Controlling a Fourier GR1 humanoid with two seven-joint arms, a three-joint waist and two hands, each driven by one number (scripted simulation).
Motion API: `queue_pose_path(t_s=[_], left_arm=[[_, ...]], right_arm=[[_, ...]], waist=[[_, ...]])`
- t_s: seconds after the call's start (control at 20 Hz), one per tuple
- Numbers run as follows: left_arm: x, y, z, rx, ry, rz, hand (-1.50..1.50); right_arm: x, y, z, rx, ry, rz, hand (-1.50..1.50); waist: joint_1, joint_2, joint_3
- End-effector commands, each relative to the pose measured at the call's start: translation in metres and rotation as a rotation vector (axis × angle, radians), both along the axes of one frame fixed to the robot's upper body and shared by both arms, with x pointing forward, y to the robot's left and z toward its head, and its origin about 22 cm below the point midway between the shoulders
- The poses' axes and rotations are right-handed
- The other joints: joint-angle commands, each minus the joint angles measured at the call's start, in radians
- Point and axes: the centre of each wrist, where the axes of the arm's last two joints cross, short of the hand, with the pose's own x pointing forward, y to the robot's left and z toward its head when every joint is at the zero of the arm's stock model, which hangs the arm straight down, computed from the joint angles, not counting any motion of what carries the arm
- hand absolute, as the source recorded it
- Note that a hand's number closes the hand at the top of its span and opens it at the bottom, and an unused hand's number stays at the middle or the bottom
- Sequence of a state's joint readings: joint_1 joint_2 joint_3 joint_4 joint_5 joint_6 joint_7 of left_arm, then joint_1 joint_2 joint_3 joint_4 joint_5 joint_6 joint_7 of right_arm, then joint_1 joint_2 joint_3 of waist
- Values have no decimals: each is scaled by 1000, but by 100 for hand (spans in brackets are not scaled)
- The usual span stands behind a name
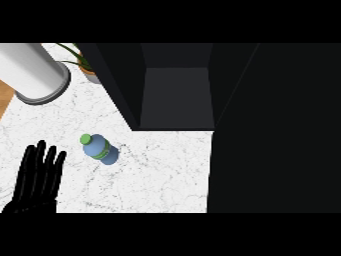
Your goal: Pick up the bottled water, place it into the cabinet and close the cabinet
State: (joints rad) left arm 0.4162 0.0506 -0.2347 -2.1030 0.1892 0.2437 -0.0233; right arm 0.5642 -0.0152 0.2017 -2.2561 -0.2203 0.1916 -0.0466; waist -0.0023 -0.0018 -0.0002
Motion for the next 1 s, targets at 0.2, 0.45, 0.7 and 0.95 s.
queue_pose_path(t_s=[0.2, 0.45, 0.7, 0.95], left_arm=[[21, 33, -36, 37, 3, 35, -150], [30, 25, -53, 92, 20, 36, -150], [31, 80, -77, 79, 76, 42, -150], [62, 67, -98, 81, 117, 33, -150]], right_arm=[[1, -9, -10, 5, -9, 0, -150], [-9, -8, -5, -22, -4, 19, -150], [-6, -2, -1, -1, -22, 9, -150], [-9, -9, -19, -3, -24, 26, -150]], waist=[[-1, 1, 0], [-3, 1, 0], [-1, 2, 0], [-6, 2, 0]])
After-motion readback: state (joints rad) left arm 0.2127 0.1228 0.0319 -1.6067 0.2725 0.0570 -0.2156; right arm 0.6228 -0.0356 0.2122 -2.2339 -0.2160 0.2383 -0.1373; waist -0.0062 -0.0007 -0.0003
